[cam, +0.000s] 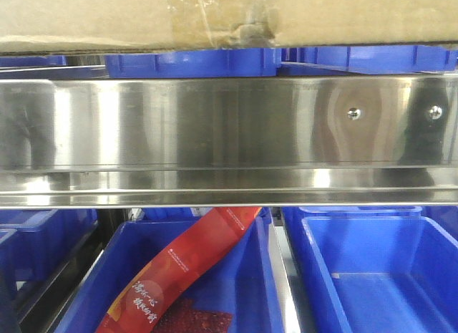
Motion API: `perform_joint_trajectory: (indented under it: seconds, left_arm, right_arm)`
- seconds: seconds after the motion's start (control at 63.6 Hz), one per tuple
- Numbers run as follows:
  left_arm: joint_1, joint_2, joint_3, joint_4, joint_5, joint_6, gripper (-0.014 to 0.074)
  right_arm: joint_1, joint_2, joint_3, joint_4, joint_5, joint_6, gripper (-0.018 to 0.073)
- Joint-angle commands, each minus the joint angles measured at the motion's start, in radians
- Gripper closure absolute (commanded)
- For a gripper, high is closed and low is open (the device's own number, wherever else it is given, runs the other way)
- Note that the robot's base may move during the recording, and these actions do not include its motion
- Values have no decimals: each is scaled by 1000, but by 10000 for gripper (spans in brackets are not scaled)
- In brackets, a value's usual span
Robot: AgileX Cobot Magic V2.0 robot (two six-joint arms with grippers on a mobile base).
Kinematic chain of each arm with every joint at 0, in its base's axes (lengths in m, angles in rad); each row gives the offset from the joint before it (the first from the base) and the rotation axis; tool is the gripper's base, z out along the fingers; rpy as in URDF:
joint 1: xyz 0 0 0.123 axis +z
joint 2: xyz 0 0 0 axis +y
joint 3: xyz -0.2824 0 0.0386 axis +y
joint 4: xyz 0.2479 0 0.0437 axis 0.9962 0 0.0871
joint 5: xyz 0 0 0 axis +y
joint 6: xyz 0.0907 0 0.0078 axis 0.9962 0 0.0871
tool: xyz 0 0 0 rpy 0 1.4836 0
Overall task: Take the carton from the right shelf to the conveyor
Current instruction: 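Pull the held carton back from the shelf with both grippers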
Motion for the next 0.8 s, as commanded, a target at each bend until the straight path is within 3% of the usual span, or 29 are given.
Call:
perform_joint_trajectory:
  seconds: [0.0,0.299,0.786]
  left_arm:
    - [-24,-23,-6,-73,-36,33,615]
    - [-24,-23,-6,-71,-36,33,615]
    - [-24,-23,-6,-71,-36,33,615]
  right_arm:
    - [0,-8,-1,14,-84,-19,629]
    - [0,-8,-1,14,-86,-19,629]
    - [0,-8,-1,14,-215,-19,629]
